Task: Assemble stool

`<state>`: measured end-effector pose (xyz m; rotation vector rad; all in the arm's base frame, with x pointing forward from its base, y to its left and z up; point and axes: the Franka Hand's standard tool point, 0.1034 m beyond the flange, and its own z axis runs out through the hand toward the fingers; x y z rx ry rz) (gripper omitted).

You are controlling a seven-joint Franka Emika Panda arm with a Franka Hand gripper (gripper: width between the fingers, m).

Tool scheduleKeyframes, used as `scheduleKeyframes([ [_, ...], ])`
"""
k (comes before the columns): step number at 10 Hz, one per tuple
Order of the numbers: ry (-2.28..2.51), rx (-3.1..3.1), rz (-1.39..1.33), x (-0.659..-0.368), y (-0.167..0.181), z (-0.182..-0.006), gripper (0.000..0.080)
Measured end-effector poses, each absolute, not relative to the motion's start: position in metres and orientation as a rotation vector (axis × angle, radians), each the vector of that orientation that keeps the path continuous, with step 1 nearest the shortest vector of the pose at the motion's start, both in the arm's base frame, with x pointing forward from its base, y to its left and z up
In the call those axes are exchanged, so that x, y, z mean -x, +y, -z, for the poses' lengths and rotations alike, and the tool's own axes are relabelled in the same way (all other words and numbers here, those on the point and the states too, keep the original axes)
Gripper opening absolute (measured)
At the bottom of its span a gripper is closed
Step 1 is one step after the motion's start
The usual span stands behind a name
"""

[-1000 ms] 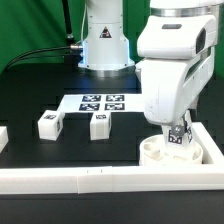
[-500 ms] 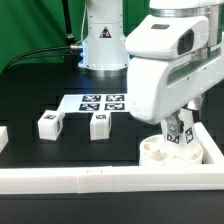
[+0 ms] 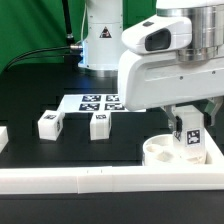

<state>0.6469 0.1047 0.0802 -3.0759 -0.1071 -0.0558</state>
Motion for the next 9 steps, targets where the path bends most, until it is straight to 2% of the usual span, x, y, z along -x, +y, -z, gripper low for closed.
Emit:
scheduleKeyframes([
  [5, 0.624, 3.0, 0.028, -0.647, 0.103, -0.0801, 0.0337],
  [9, 0.976, 2.899, 0.009, -0.6469, 0.1016, -0.0799, 0.0337],
])
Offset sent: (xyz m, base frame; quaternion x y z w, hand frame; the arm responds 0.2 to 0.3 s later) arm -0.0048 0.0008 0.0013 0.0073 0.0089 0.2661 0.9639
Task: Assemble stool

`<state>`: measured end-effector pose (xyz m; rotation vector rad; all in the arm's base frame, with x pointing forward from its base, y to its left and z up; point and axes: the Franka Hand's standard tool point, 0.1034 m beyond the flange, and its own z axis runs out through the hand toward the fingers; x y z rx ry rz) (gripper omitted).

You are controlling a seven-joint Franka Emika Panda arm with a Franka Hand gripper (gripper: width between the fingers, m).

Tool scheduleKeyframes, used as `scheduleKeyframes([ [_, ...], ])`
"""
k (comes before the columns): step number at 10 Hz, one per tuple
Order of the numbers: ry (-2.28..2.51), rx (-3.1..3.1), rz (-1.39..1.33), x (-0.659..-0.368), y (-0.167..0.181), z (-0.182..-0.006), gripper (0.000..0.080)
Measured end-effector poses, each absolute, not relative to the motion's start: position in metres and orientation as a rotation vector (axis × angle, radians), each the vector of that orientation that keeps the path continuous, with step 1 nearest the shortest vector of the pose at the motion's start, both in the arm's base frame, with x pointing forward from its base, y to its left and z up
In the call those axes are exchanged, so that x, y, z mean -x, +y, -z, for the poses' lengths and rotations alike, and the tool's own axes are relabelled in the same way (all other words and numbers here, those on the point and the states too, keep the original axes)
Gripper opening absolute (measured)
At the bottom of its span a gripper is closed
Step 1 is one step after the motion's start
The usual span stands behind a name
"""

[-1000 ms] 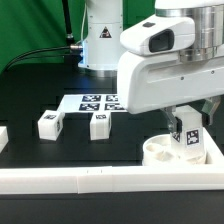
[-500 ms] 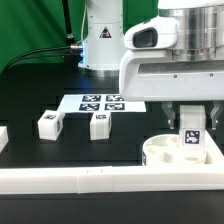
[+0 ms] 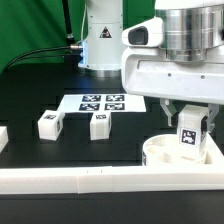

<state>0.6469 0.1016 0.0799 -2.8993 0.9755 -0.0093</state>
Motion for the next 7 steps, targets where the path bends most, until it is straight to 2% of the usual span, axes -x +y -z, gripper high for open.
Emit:
scheduleKeyframes([
  [7, 2.022, 2.231, -0.093, -0.6408, 0.1091, -0.0769, 0.0337],
])
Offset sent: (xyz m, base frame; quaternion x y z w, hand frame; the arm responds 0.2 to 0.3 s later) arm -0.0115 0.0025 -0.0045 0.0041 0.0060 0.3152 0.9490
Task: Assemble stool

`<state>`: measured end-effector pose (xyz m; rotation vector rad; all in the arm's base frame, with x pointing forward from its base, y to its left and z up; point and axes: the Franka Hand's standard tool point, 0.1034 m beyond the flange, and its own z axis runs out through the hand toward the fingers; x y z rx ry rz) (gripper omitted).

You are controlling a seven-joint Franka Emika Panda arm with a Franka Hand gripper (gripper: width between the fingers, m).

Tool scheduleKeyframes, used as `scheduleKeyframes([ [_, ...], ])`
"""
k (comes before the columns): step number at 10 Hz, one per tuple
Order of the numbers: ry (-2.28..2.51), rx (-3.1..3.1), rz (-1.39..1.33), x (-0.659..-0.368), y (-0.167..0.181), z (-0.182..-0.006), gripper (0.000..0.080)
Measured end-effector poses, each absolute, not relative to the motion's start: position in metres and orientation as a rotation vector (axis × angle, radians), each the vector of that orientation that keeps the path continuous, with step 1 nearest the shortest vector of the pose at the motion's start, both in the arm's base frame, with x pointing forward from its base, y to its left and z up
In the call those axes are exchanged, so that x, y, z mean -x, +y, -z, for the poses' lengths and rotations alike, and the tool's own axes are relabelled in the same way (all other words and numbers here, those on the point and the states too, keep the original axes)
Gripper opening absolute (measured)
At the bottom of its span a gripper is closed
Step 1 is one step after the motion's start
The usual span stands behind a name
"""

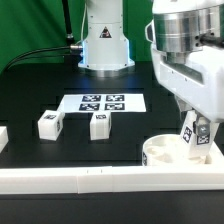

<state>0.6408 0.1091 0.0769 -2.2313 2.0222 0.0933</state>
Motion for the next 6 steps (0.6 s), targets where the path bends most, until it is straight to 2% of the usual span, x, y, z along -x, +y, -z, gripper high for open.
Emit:
scheduleKeyframes([
  [4, 2.249, 1.986, -0.14, -0.6404, 0.1108, -0.0763, 0.0337],
  [5, 2.234, 2.004, -0.144, -0.6403, 0.1114, -0.0773, 0.0422],
  [6, 2.212, 2.027, -0.149, -0.641, 0.1124, -0.0818, 0.0555],
])
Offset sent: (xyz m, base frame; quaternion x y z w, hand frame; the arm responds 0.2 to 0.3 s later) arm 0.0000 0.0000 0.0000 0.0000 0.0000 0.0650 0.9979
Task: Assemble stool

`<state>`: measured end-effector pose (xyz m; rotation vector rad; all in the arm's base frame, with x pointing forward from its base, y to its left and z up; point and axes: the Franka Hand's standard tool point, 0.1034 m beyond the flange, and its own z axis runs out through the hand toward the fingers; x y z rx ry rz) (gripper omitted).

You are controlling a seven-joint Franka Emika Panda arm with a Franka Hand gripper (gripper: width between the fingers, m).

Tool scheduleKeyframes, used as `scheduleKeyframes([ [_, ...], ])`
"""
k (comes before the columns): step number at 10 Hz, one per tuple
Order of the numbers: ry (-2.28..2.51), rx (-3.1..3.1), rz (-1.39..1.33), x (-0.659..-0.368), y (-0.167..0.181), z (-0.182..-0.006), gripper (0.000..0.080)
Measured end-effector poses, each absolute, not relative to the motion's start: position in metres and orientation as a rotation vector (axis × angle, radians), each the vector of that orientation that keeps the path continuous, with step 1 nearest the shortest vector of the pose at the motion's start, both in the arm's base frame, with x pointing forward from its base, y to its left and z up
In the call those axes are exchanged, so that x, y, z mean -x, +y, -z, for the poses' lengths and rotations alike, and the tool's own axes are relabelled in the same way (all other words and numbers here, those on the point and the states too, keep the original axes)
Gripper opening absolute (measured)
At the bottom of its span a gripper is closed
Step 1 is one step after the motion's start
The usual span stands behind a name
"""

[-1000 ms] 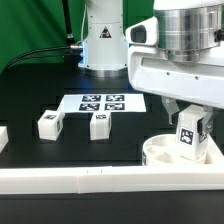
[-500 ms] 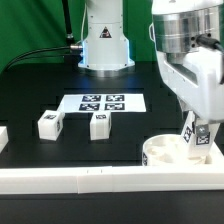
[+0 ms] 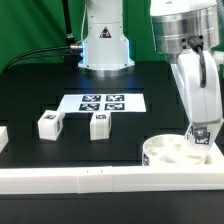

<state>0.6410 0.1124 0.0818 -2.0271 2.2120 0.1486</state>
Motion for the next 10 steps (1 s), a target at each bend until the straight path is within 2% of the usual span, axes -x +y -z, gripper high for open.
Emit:
scheduleKeyframes([
  [1, 2.194, 2.037, -0.144, -0.642, 0.114, -0.088, 0.0555],
  [2, 2.174, 2.045, -0.136, -0.645, 0.116, -0.097, 0.063],
  [4, 2.117, 2.076, -0.114, -0.648, 0.121, -0.111, 0.0644],
  [6, 2.068, 2.129, -0.113, -0.646, 0.121, -0.107, 0.0648],
  [10, 1.467, 2.575, -0.065, -0.644, 0.124, -0.108, 0.0648],
])
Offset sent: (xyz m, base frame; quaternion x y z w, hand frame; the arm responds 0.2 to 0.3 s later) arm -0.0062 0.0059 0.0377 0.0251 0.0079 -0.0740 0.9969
